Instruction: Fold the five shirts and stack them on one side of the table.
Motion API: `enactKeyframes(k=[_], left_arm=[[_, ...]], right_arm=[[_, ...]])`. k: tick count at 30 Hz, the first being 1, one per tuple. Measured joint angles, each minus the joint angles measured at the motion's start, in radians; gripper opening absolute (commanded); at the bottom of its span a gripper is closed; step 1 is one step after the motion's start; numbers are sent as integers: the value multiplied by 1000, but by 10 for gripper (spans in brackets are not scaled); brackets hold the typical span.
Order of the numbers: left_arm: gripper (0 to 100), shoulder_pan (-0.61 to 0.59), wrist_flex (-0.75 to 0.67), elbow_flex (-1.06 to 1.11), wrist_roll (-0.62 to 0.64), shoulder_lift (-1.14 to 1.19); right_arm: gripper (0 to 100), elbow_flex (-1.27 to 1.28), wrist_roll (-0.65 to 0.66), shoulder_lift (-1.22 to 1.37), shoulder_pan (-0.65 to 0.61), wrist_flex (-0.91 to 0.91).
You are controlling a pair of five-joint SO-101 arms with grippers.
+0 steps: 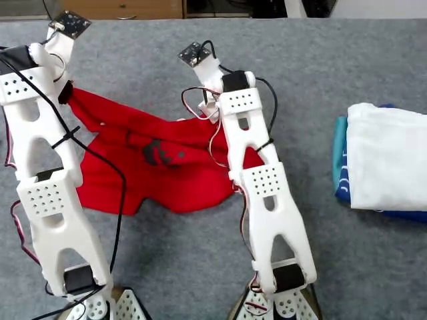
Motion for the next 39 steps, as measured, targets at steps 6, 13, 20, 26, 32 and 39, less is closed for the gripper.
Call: enactKeyframes(k=[6, 13, 20, 26, 32, 39], left_arm=[[19, 0, 0, 0, 0, 0], [19, 0, 0, 0, 0, 0], [19, 0, 0, 0, 0, 0], [19, 0, 0, 0, 17, 0], [19, -2, 0, -21, 94, 0], [19, -11, 0, -267, 325, 0]], right_arm=[[13, -2, 147, 2, -5, 9], [2, -81, 210, 3, -6, 71], [2, -184, 215, -69, -6, 249], [2, -186, 215, -204, -6, 313], [2, -186, 215, -330, -6, 315], [2, -192, 216, -509, -6, 315]])
